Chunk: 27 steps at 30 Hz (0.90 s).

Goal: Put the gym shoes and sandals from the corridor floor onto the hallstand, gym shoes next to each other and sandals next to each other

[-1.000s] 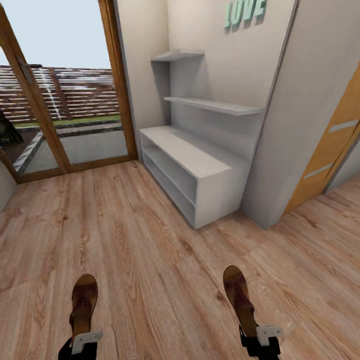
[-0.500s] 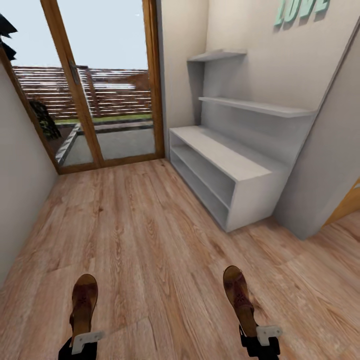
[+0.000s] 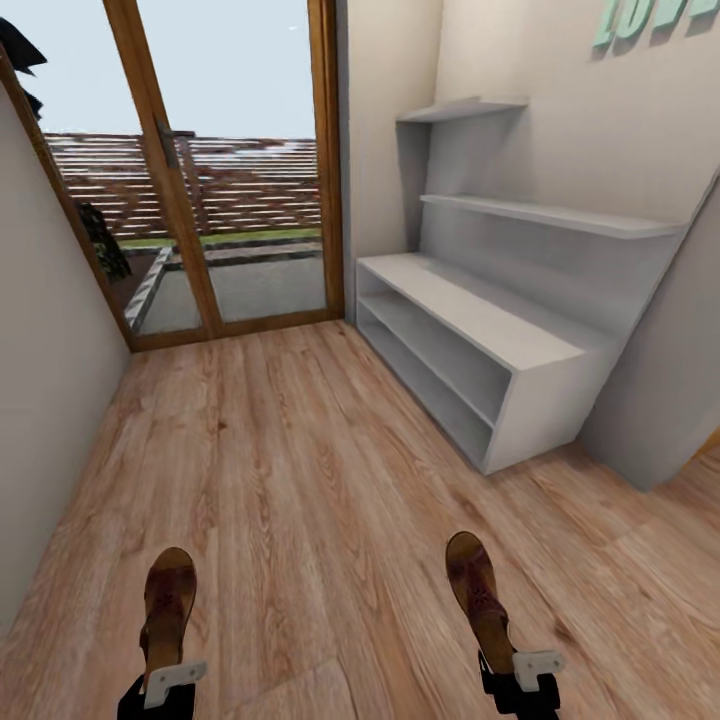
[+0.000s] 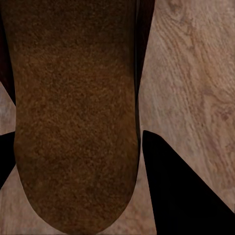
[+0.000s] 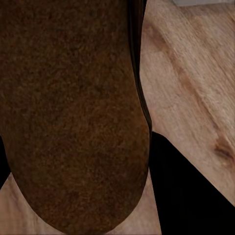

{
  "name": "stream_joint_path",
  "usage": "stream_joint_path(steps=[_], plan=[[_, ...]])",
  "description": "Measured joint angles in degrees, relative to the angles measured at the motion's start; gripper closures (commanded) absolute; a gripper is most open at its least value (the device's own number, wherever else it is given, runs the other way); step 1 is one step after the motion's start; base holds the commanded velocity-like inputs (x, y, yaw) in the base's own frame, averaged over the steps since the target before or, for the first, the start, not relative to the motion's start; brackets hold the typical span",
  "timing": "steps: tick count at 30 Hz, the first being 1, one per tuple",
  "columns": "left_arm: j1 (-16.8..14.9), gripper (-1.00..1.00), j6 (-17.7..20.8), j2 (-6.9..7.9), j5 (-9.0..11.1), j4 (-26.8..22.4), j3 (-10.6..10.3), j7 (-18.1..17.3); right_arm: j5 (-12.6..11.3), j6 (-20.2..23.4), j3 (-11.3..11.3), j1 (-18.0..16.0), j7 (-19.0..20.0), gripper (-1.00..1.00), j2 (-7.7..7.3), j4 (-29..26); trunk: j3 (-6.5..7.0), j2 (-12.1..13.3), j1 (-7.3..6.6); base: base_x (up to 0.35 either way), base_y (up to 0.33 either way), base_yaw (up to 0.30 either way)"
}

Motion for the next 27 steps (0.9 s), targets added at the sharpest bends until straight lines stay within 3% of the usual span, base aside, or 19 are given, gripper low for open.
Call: stream_joint_path(steps=[12, 27], plan=[[0.00, 1.00, 0.02, -0.01, 0.00, 0.01, 0.09, 0.00, 0.04, -0.01, -0.02, 0.00, -0.15, 1.00, 0.00, 0.05, 0.00, 0.00, -0.01, 0.280, 0.202, 0.000], [0.00, 1.00, 0.02, 0.08, 0.08, 0.02, 0.09, 0.00, 0.04, -0.01, -0.03, 0.00, -0.21, 1.00, 0.03, 0.05, 0.00, 0.00, -0.01, 0.328, 0.101, 0.000]])
